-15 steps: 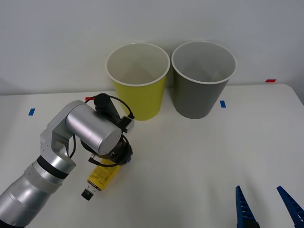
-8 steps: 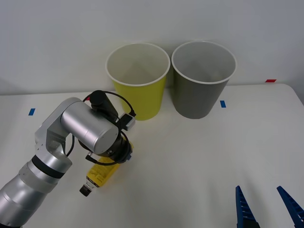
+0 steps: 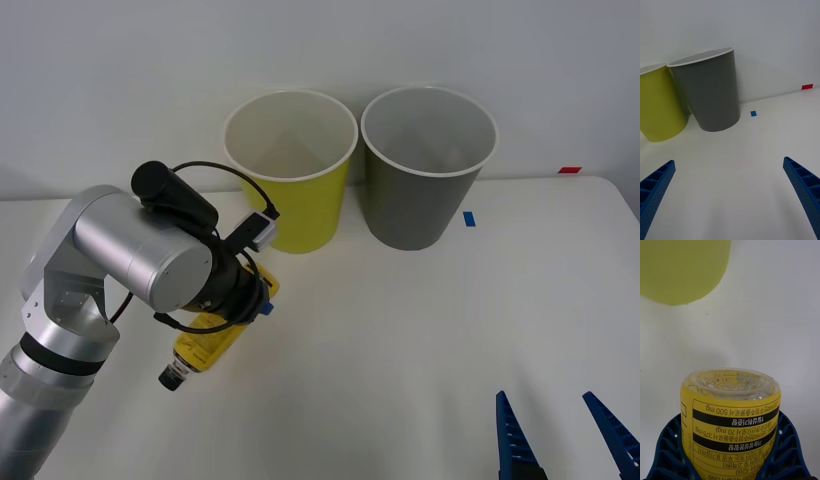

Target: Put cans in the gray bin and PET bottles in the light green bin.

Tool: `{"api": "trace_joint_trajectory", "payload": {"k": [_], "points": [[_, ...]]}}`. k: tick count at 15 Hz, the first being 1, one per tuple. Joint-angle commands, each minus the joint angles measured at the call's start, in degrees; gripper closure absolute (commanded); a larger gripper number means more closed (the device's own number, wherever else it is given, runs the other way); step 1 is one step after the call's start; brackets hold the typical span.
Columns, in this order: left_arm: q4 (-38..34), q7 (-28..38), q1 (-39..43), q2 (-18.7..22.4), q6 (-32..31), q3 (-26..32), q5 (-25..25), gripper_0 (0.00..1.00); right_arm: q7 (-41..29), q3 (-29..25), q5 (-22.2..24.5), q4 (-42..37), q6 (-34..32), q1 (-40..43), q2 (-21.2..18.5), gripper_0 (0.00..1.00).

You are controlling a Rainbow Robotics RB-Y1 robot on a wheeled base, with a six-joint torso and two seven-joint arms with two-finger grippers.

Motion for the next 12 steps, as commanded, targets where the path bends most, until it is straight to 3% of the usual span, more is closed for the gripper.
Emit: {"api": "trace_joint_trajectory", "payload": {"k": [1,5,10,12], "points": [[-8.46,0.66,3.64,0.55,0.1,4.56,2.26,1.0,0.0,0.0,0.0,0.0,0.0,0.0,0.0,0.0],[-14.35,0.83,5.49,0.9,0.46,10.27,7.18,1.0,0.0,0.0,0.0,0.0,0.0,0.0,0.0,0.0],[-24.1,0.83,7.95,1.95,2.21,17.57,9.11,1.0,0.0,0.0,0.0,0.0,0.0,0.0,0.0,0.0],[-28.23,0.74,9.27,1.34,3.71,24.43,14.91,1.0,0.0,0.0,0.0,0.0,0.0,0.0,0.0,0.0]]}}
